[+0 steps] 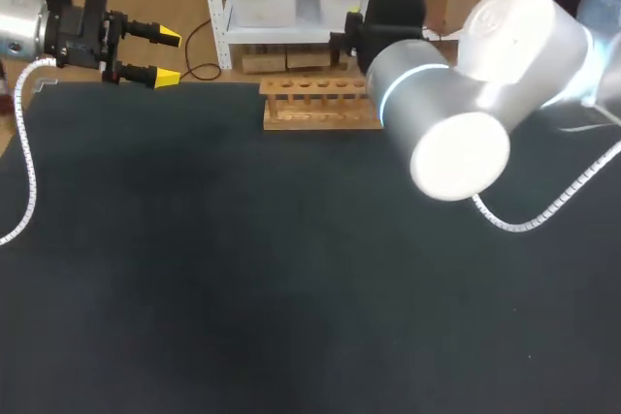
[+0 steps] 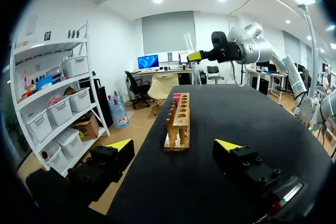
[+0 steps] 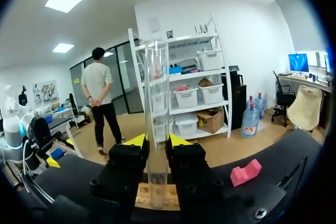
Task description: Grasp the test tube, adjust it, and insert it.
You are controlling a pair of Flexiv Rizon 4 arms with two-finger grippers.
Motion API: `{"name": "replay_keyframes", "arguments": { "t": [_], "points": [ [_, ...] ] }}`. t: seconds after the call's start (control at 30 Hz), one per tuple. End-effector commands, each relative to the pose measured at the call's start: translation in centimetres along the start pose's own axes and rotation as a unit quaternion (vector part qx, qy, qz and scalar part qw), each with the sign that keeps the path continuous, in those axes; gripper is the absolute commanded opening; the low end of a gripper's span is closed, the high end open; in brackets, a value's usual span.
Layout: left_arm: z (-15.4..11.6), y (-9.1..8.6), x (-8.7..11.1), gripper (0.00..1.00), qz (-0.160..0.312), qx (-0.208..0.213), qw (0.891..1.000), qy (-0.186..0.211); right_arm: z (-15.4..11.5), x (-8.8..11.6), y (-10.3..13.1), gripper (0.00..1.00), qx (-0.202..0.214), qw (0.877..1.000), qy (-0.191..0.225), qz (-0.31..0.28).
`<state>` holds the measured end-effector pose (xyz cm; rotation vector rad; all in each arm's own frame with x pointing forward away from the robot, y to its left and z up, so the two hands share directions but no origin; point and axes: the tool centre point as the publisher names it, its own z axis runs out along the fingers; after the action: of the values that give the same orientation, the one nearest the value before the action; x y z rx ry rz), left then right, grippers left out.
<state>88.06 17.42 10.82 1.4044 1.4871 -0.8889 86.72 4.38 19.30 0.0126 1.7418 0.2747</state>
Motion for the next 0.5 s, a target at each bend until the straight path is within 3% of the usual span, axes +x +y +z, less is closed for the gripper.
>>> {"name": "replay_keyframes", "arguments": {
  "t": [0.03, 0.5],
  "points": [
    [0.0, 0.1, 0.0, 1.00, 0.001, 0.000, 1.000, 0.000, 1.3, 0.8, -0.1, 0.00, -0.020, 1.000, -0.023, 0.000],
    [0.0, 0.1, 0.0, 1.00, 0.001, 0.000, 1.000, 0.000, 3.6, 1.8, -1.2, 0.00, -0.034, 0.999, -0.039, -0.016]
  ]
}}
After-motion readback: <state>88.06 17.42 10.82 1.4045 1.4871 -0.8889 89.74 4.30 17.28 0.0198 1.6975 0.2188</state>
